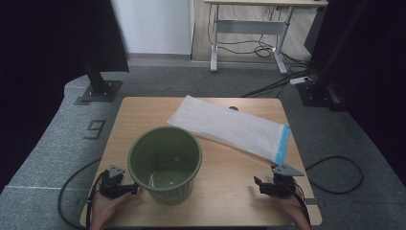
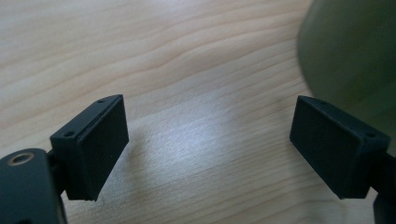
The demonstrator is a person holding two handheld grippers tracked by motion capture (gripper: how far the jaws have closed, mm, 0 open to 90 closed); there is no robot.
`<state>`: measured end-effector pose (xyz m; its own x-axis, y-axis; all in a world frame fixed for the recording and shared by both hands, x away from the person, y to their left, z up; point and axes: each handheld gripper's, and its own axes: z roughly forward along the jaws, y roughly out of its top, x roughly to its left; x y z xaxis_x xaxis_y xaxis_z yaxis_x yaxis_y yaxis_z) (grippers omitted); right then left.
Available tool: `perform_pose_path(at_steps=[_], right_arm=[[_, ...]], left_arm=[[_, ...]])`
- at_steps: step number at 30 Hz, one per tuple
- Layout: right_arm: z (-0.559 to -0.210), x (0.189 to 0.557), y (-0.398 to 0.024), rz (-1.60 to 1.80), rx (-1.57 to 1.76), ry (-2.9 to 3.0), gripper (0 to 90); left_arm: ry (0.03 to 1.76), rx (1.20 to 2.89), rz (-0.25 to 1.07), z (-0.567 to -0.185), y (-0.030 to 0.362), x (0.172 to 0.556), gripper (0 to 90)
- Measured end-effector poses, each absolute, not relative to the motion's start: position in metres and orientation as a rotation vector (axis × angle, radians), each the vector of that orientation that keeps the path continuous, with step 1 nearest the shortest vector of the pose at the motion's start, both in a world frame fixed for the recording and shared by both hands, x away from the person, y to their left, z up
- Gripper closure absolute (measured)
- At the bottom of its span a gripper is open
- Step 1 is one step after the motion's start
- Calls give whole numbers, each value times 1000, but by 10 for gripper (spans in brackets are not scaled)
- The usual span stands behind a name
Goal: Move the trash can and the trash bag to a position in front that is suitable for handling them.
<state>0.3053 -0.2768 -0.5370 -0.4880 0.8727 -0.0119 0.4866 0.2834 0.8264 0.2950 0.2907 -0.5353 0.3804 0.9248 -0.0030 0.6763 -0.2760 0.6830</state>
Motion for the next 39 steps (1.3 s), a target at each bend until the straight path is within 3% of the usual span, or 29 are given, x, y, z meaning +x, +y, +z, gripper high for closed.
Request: perform_pose_path(at_steps=[12, 19, 39], right_arm=[[-535, 302, -284, 1125, 1240, 2057, 129], [-537, 304, -280, 1113, 1210, 2092, 129], [-533, 305, -283, 1144, 1168, 2080, 129]], left_arm=[[1187, 2030, 476, -518, 286, 258, 28], [870, 2032, 359, -498, 258, 251, 6], [791, 2105, 354, -491, 211, 276, 0]])
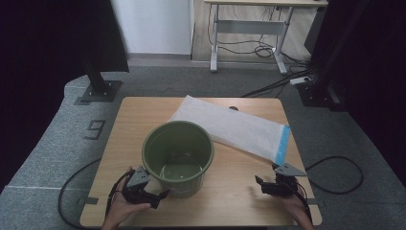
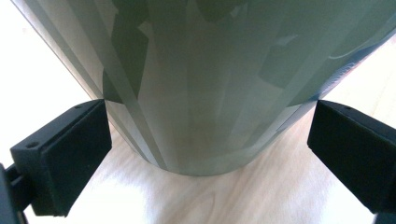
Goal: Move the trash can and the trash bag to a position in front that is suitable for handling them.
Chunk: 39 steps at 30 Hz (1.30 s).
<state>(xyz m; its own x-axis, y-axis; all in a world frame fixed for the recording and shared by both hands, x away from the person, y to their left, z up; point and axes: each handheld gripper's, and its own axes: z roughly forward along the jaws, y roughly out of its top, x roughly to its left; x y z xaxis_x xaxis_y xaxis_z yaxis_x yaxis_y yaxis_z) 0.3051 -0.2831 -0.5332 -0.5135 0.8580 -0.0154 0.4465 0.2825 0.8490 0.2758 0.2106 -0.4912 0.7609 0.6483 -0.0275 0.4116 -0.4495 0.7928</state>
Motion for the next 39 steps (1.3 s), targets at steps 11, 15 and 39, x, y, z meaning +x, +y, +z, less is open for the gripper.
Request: perform_pose_path(at_steps=[11, 15, 39], right_arm=[[-535, 303, -286, 1118, 1185, 2074, 130], [-534, 303, -285, 1116, 1177, 2077, 131], [-537, 302, -283, 1078, 1167, 2101, 131]], left_arm=[[718, 2147, 340, -490, 175, 306, 7], [710, 2149, 337, -490, 170, 312, 9], [684, 2162, 366, -488, 127, 336, 48]])
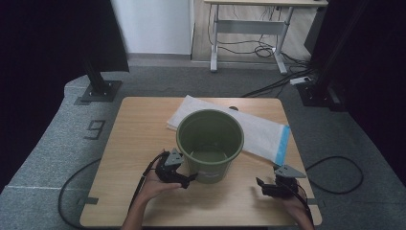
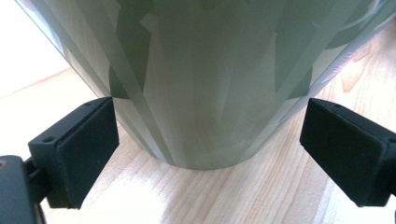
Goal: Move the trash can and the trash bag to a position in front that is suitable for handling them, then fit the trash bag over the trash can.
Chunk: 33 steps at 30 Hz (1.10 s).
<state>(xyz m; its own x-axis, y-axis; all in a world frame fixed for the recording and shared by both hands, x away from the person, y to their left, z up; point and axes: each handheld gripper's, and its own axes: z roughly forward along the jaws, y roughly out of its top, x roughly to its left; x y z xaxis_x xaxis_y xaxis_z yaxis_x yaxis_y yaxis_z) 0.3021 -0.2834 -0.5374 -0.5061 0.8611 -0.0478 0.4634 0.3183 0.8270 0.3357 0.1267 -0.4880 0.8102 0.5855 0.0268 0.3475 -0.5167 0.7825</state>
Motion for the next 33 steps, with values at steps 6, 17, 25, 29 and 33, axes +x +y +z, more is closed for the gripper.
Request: perform_pose_path(at_steps=[6, 17, 25, 29, 33], right_arm=[[-537, 302, -286, 1080, 1176, 2087, 132], [-533, 307, -284, 1074, 1175, 2044, 138], [-529, 341, -274, 1053, 1184, 2046, 147], [-530, 359, -270, 1032, 1217, 2064, 156], [-536, 381, -261, 990, 1239, 2066, 175]], left_arm=[[742, 2148, 435, -482, 144, 324, 53], [917, 2164, 548, -492, 193, 310, 55], [946, 2233, 540, -509, 193, 315, 59], [968, 2263, 545, -515, 194, 316, 59], [995, 2272, 558, -515, 199, 315, 64]])
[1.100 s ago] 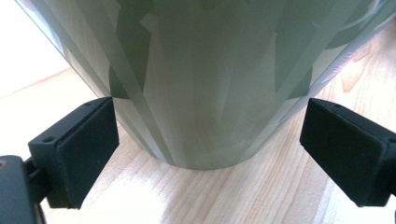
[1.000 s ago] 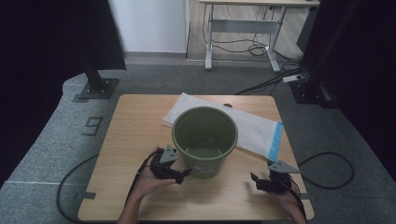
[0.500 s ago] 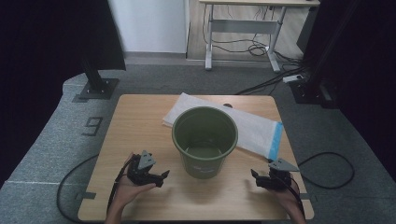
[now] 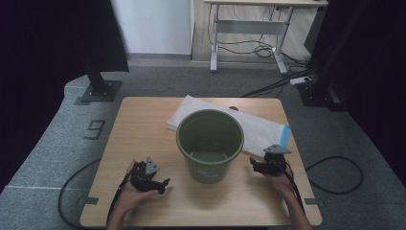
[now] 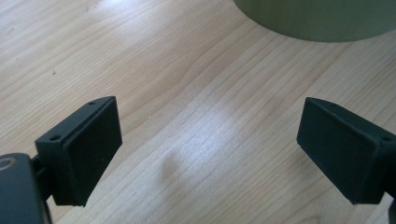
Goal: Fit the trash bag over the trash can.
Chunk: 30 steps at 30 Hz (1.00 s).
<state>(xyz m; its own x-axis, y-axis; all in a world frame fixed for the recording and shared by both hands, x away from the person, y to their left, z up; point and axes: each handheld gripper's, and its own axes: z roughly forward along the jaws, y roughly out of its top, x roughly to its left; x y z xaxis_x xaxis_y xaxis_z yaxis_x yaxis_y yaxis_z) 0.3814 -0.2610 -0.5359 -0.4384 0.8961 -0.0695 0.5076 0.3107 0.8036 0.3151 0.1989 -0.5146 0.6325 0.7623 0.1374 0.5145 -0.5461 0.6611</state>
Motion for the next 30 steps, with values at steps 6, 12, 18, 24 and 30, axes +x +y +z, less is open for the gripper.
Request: perform_pose_path(at_steps=[6, 12, 18, 24, 30], right_arm=[[-548, 407, -248, 939, 1228, 2096, 230], [-551, 418, -243, 923, 1231, 2106, 319], [-551, 423, -240, 949, 1191, 2164, 544], [-548, 422, -247, 966, 1229, 2200, 875], [-544, 402, -252, 929, 1209, 2213, 887]], left_arm=[[1037, 2265, 543, -521, 205, 316, 67], [1057, 2296, 536, -526, 206, 313, 73], [1084, 2271, 556, -522, 211, 305, 75], [1153, 2258, 571, -524, 219, 305, 94], [1173, 2234, 591, -519, 217, 312, 128]])
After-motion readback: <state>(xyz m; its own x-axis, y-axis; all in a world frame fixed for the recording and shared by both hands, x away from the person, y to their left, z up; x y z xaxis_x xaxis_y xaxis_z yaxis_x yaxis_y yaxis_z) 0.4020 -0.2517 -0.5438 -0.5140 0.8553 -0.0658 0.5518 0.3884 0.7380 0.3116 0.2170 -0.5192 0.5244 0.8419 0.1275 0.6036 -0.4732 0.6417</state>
